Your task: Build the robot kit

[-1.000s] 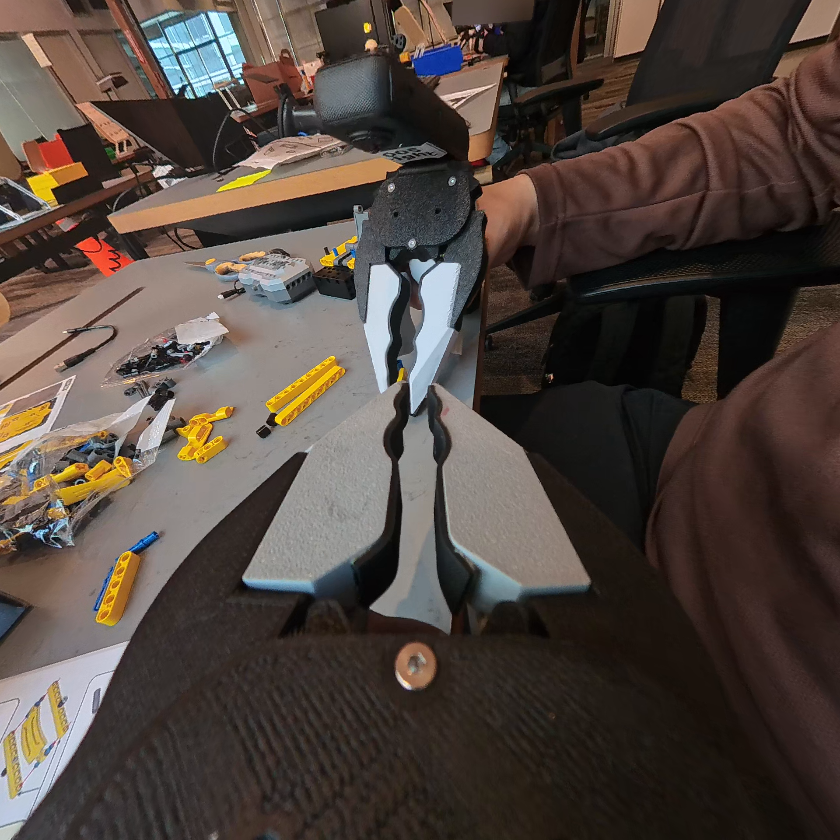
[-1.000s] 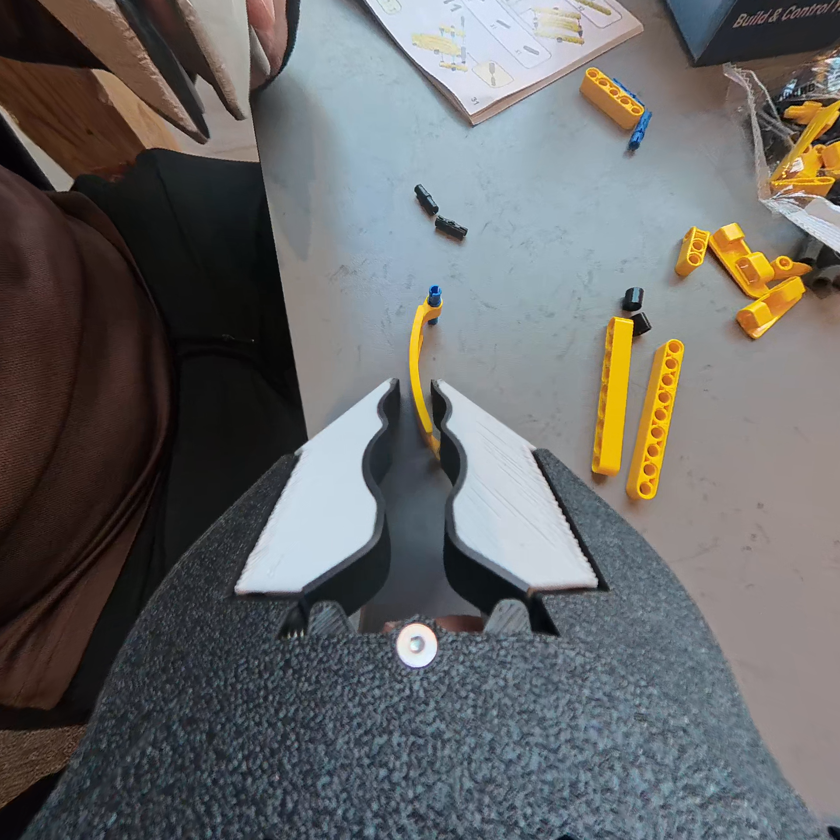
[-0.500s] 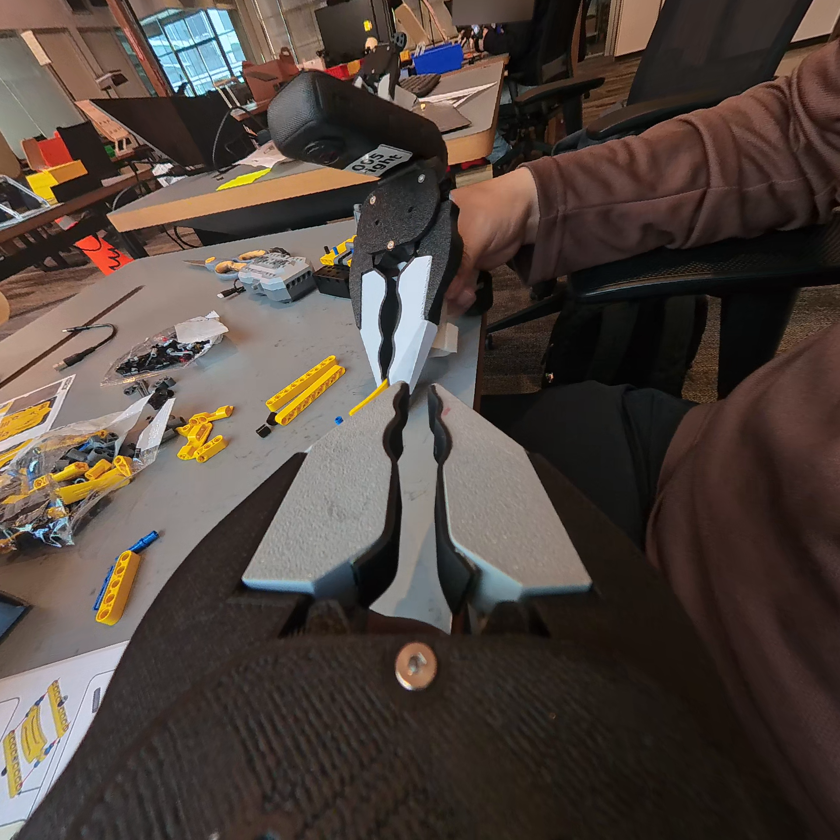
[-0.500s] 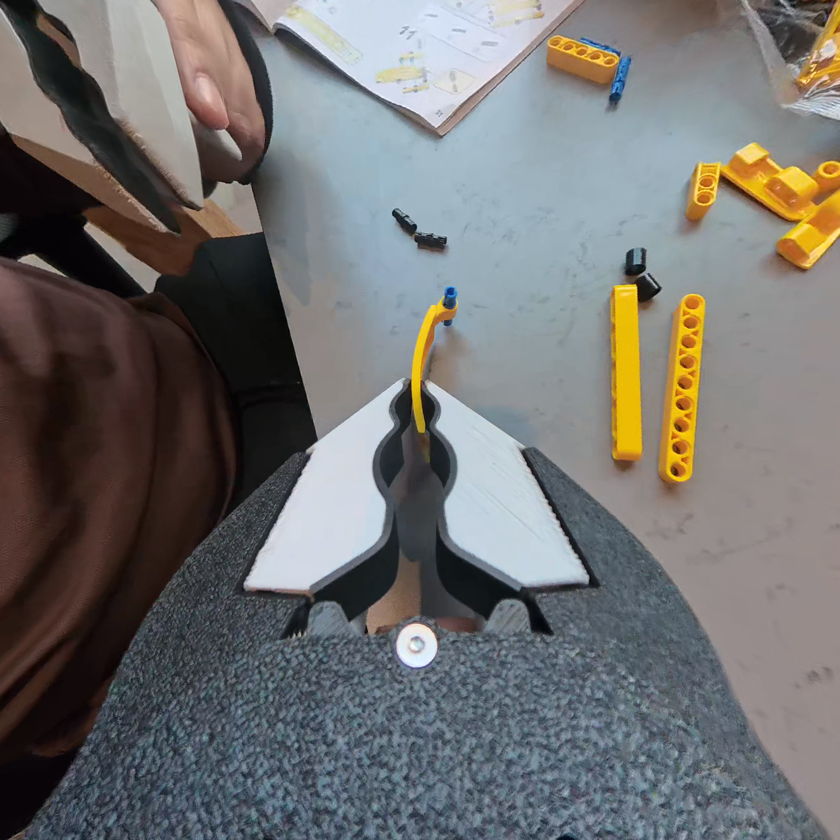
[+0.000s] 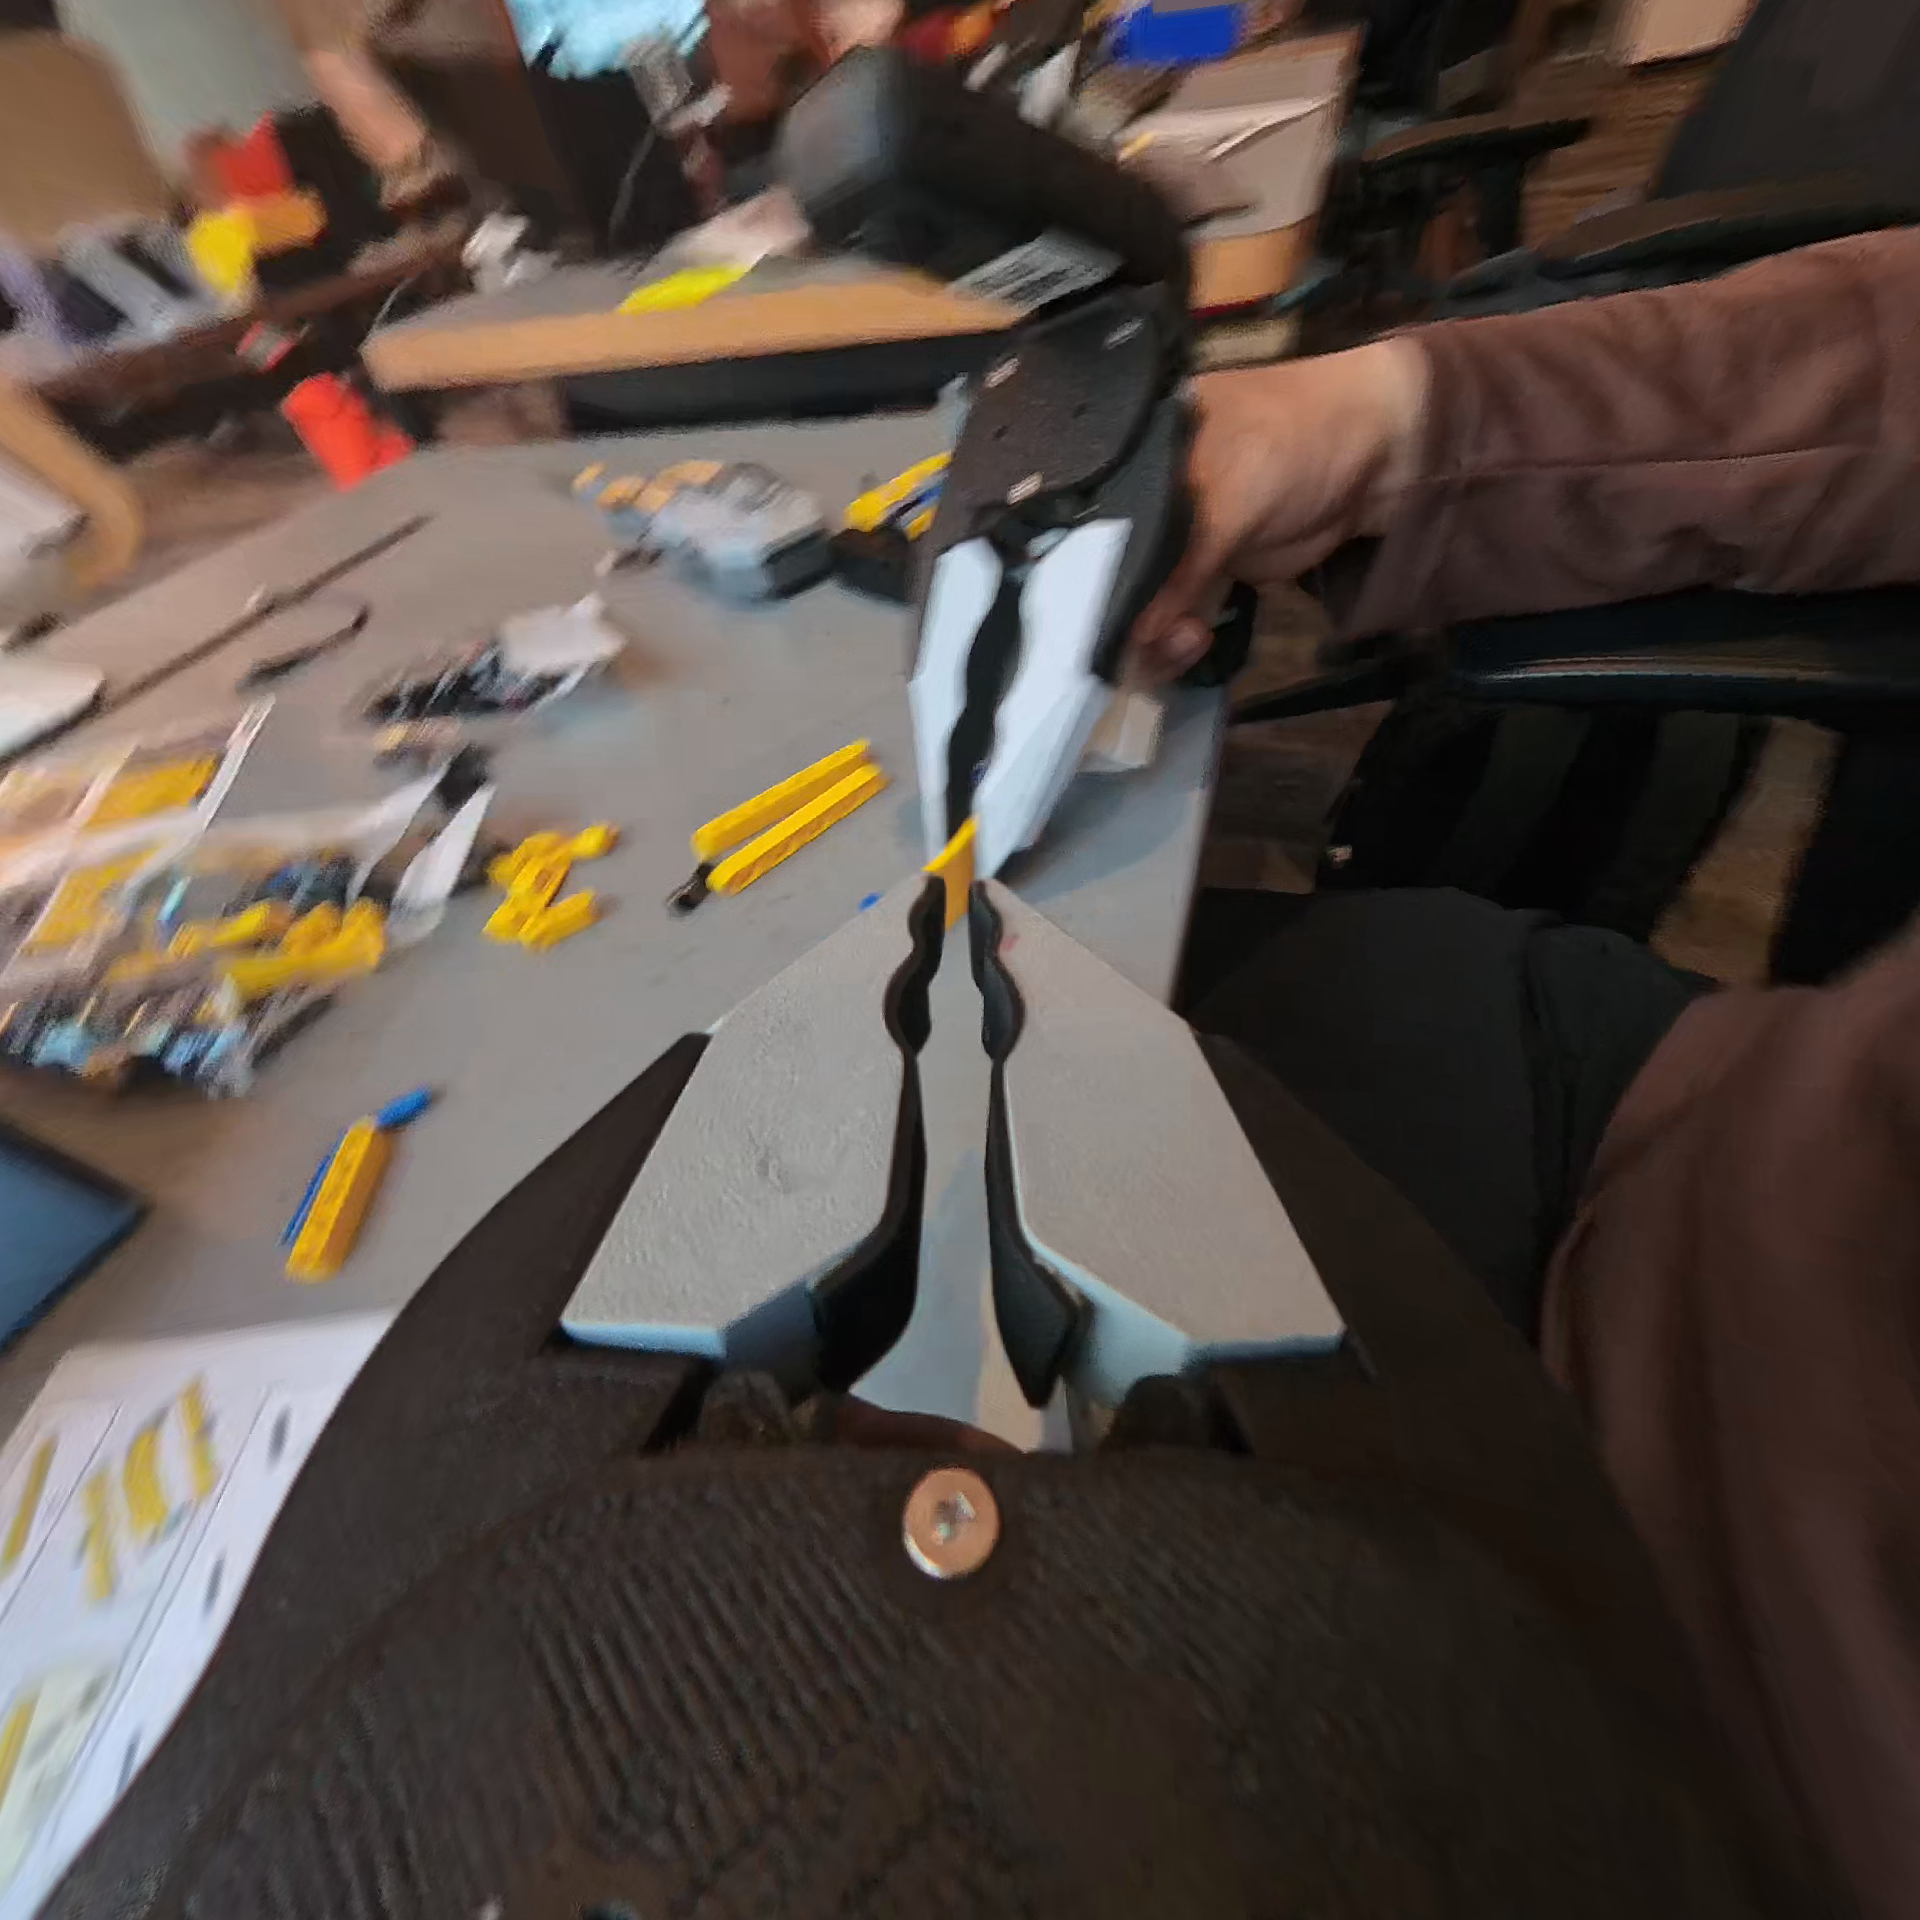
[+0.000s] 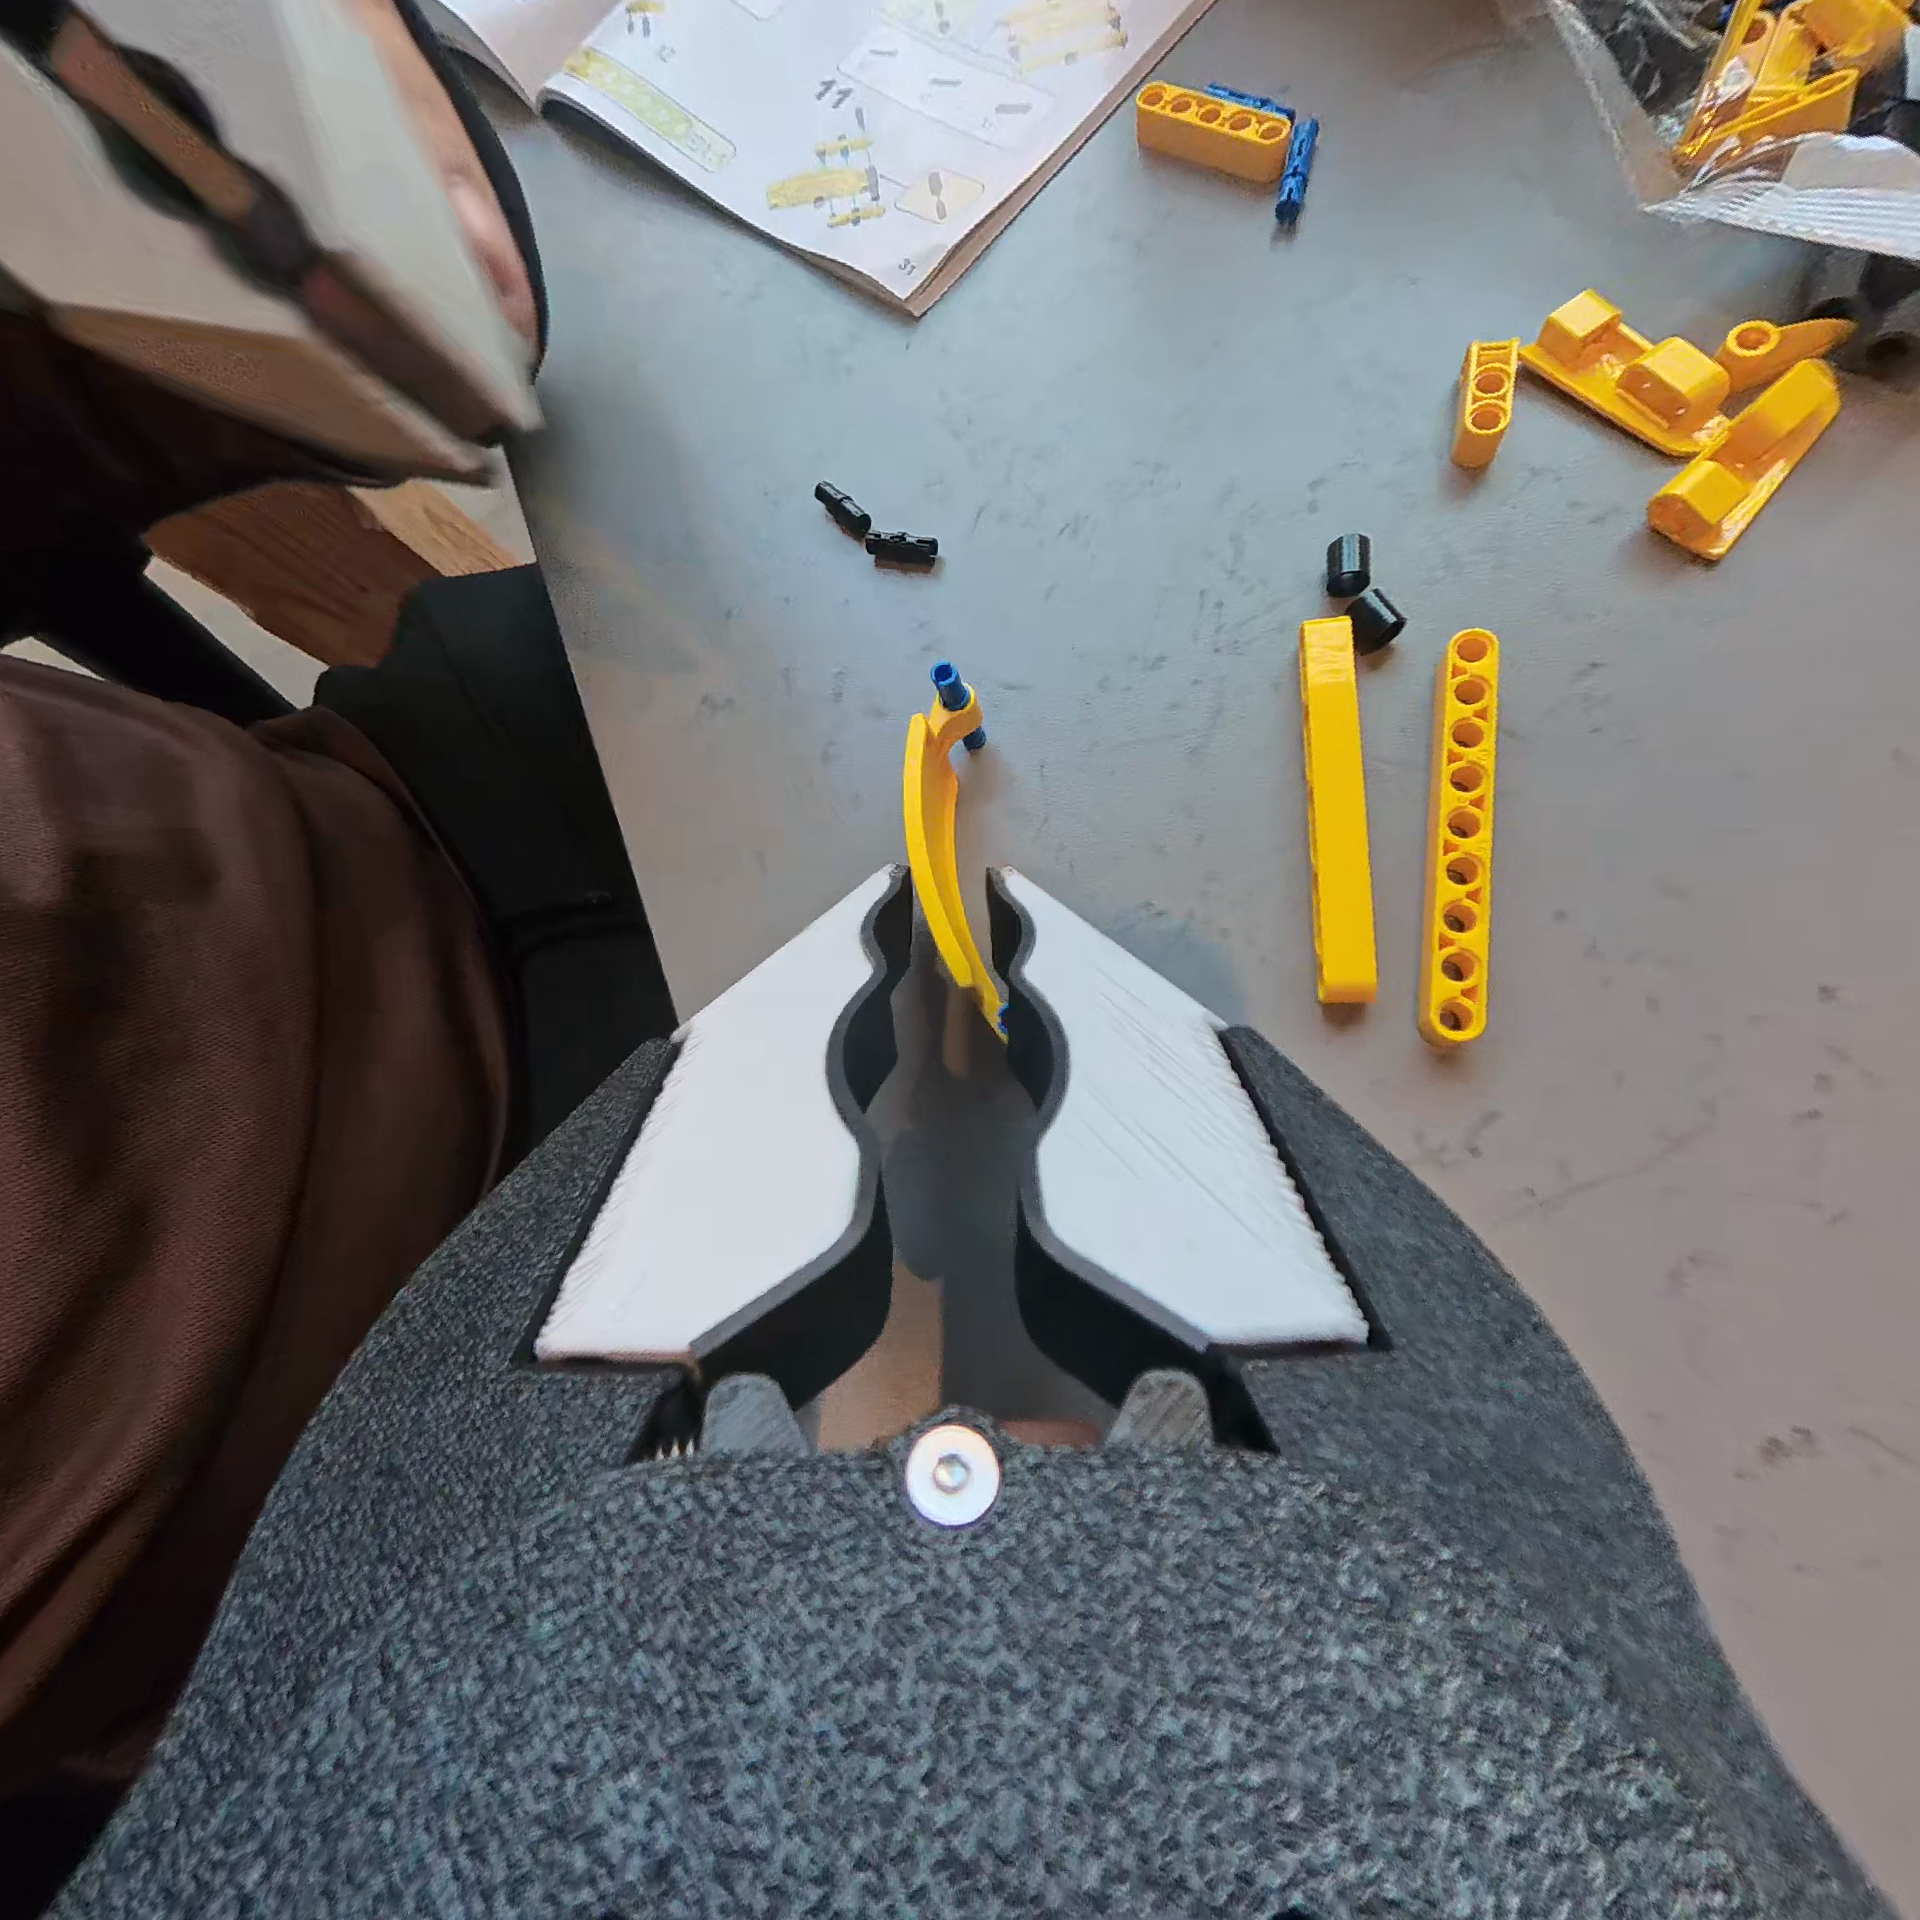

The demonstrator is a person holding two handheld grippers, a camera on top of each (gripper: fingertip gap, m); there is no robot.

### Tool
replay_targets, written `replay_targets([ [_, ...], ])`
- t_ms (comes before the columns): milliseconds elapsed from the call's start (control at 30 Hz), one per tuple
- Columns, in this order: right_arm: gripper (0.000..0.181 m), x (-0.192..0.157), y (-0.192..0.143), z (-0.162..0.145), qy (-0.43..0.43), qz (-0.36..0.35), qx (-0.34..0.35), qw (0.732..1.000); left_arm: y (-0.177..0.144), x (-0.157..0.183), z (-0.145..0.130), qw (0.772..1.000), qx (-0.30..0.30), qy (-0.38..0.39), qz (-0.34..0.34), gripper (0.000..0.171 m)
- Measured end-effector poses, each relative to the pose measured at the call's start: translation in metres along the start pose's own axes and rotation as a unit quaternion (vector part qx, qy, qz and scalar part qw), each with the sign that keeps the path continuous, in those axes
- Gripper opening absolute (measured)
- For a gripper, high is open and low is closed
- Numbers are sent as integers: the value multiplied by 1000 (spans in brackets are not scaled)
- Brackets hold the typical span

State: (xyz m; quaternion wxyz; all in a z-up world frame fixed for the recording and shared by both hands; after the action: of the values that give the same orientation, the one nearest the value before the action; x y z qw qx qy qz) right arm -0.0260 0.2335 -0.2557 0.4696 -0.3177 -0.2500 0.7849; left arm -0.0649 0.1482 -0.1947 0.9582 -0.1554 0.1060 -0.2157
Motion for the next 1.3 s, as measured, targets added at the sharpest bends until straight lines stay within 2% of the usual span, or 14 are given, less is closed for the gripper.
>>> replay_targets([
  [67,14,1,-3,2,-2,-2,10,1000,8,-22,-21,994,-83,-47,61,9],
  [133,15,3,-4,3,-2,-5,16,1000,11,-30,-36,985,-137,-63,87,19],
  [267,15,4,-6,4,-6,-7,25,1000,11,-35,-47,976,-176,-66,110,20],
  [400,16,3,-4,3,-9,-3,16,1000,8,-36,-66,965,-232,-71,105,20],
  [633,16,2,-4,2,-16,0,12,1000,6,-35,-69,962,-237,-48,125,10],
  [833,16,1,-4,3,-12,13,14,1000,7,-32,-69,963,-237,-43,117,4],
  [1300,16,0,-4,4,-14,15,16,1000,6,-34,-70,964,-231,-84,97,13],
])
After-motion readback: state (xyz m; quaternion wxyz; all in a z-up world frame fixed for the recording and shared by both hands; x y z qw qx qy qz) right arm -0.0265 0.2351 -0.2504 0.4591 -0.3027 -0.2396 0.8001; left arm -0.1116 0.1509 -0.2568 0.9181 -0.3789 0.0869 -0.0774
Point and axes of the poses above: each gripper's, where its closed fingertips meet, y out along the fingers, z out of its top, x = y × z across the jaws, the point moved 2 cm from there along -y, back along the fingers, and after that the axes turned 4 degrees about -x, right-handed, at the moved point
